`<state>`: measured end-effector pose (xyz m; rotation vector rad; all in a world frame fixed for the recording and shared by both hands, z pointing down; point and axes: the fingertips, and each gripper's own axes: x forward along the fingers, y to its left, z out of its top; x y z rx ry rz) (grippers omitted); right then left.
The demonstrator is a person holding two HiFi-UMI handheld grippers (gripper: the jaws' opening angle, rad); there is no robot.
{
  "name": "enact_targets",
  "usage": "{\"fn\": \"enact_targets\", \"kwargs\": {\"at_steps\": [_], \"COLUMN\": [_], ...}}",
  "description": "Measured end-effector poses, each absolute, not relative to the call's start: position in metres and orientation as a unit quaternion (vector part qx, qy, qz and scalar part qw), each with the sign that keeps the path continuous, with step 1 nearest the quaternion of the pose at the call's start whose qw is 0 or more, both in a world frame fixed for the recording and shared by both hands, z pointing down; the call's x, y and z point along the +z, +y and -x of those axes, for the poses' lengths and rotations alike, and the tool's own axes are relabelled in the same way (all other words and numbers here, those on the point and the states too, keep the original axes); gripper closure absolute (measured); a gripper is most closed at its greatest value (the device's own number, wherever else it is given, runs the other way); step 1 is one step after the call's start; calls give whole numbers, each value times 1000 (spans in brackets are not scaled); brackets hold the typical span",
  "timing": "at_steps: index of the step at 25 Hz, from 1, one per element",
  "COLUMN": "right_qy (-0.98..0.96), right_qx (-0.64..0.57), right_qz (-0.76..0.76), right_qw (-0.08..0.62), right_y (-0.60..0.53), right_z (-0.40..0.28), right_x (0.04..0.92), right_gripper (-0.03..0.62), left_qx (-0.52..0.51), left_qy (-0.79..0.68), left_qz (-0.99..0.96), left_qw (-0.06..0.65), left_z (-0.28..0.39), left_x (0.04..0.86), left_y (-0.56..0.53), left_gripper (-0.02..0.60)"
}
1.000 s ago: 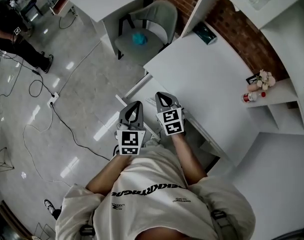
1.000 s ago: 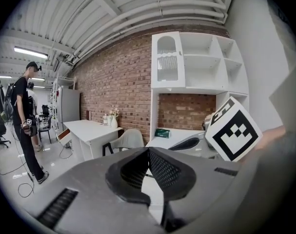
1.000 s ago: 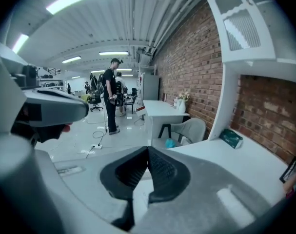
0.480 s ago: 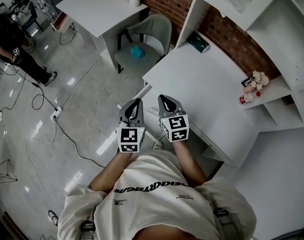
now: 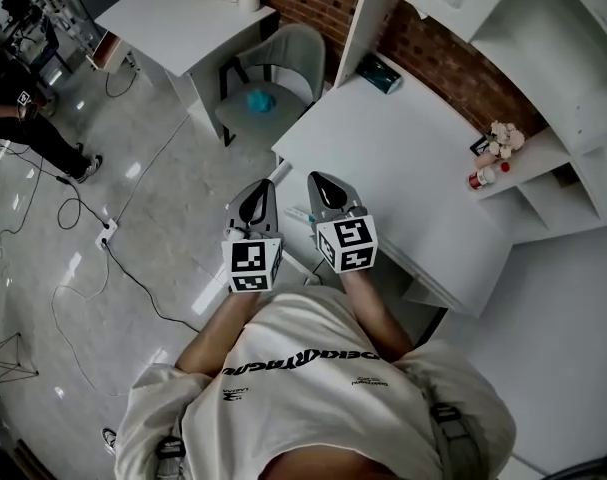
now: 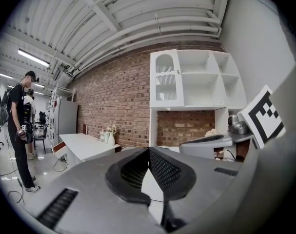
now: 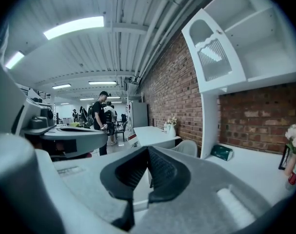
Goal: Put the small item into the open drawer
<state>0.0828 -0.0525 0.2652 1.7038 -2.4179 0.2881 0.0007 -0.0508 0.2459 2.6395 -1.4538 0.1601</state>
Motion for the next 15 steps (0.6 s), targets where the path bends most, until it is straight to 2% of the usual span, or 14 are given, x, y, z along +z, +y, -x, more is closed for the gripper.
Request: {"fn": "enact_targets", "kwargs": {"at_steps": [15], "right_qy": [-806], "right_qx": [99], "right_qz": [-581], "right_qw": [56], "right_y": [-45], "right_z": [-87], "right_x": [253], "right_gripper": [594], "left_qx": [47], "left_qy": [-474], "left_qz": [-877], "left_qw": [62], "left_z": [-1], "left_x": [238], "left_y": [-47], "left_gripper": [583]}}
